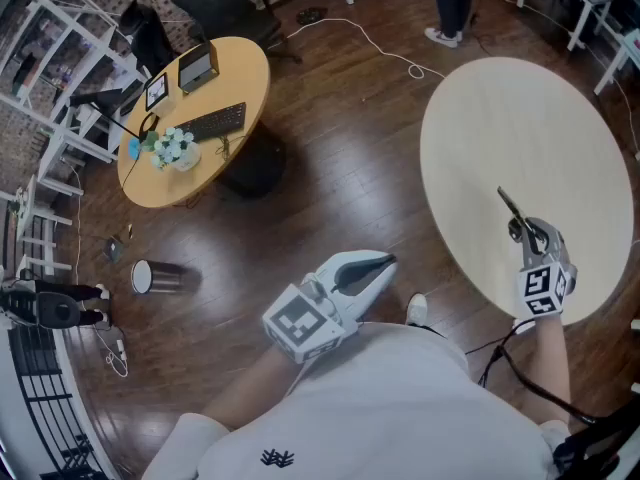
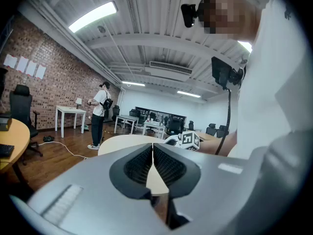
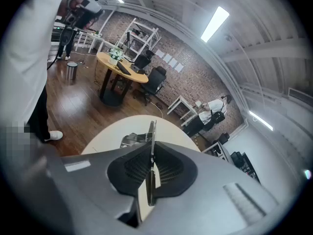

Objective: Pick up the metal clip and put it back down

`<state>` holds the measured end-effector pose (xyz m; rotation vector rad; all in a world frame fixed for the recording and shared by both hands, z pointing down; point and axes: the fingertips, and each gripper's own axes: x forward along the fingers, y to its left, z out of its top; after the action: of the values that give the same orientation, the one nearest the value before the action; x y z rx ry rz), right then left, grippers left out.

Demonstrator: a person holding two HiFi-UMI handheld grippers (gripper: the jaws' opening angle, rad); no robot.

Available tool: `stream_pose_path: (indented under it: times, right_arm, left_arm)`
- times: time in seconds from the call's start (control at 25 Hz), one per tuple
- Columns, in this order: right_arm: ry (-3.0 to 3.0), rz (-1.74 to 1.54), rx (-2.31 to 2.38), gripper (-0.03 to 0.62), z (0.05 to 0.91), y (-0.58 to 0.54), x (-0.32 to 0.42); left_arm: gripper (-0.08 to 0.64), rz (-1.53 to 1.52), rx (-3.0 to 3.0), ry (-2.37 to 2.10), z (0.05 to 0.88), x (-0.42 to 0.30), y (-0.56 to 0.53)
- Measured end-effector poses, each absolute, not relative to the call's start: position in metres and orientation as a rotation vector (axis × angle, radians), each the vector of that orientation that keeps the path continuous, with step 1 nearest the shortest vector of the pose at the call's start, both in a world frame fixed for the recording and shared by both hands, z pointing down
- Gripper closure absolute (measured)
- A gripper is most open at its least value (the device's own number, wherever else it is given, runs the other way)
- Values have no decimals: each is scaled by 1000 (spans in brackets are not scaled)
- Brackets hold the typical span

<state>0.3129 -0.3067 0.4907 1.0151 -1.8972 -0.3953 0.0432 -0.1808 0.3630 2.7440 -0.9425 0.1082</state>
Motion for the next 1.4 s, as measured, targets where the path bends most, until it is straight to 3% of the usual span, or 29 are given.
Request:
stream_pose_path:
  times: [0.72, 1.0, 1.4]
  right_arm:
    - [-1980, -501, 1042, 589, 355, -172, 115]
    - [-1962, -536, 1056, 589, 332, -129, 80]
    - [-1958, -500, 1093, 589, 336, -111, 91]
  left_arm:
    - [563, 71, 2784, -848, 381, -104, -127]
    - [569, 84, 2813, -814, 386, -126, -105]
    - [566, 39, 2802, -747, 388, -113, -94]
